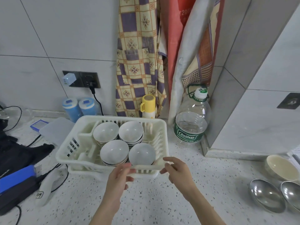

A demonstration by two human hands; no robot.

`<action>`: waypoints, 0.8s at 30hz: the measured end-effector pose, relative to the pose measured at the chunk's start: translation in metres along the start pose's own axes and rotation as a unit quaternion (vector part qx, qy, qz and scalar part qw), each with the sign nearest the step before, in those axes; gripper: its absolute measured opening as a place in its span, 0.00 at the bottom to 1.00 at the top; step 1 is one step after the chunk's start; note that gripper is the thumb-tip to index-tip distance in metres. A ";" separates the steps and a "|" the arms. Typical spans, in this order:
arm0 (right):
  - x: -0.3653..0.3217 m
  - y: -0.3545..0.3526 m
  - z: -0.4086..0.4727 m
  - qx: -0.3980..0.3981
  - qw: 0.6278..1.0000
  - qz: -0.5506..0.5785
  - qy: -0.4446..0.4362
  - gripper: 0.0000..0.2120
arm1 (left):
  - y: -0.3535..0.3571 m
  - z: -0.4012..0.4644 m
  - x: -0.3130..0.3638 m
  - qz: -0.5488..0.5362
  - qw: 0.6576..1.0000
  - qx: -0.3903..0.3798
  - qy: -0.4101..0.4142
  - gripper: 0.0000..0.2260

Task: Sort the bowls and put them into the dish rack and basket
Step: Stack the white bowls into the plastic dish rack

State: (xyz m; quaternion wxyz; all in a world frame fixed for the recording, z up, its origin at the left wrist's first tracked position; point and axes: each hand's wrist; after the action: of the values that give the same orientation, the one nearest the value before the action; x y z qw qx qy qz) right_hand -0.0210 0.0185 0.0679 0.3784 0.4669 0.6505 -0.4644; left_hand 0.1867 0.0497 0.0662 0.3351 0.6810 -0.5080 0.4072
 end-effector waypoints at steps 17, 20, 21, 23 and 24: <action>0.148 -0.269 -0.119 -0.024 0.992 0.055 0.113 0.12 | 0.274 -0.112 -0.096 0.075 0.997 -0.017 -0.012 0.07; 0.163 -0.320 -0.135 0.021 0.992 0.069 0.108 0.13 | 0.329 -0.131 -0.106 0.108 0.991 -0.080 -0.022 0.07; 0.167 -0.335 -0.140 0.041 0.991 0.078 0.104 0.13 | 0.346 -0.136 -0.108 0.116 0.988 -0.102 -0.026 0.07; 0.175 -0.364 -0.149 0.089 0.986 0.101 0.101 0.12 | 0.376 -0.142 -0.113 0.131 0.981 -0.139 -0.032 0.07; 0.179 -0.377 -0.152 0.115 0.982 0.114 0.101 0.11 | 0.390 -0.144 -0.115 0.142 0.977 -0.159 -0.031 0.07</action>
State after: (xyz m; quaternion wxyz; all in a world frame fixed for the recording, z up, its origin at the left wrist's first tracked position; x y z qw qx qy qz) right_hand -0.4416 0.1599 0.0397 0.3043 0.6231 0.5701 -0.4406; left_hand -0.2376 0.1227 0.0436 0.3620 0.5525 -0.6679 0.3430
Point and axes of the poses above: each hand's wrist, its own z-axis towards the middle knuckle, its own y-axis out of the palm, x = y × z, and after that the axes turned 3 degrees about -x, right-handed
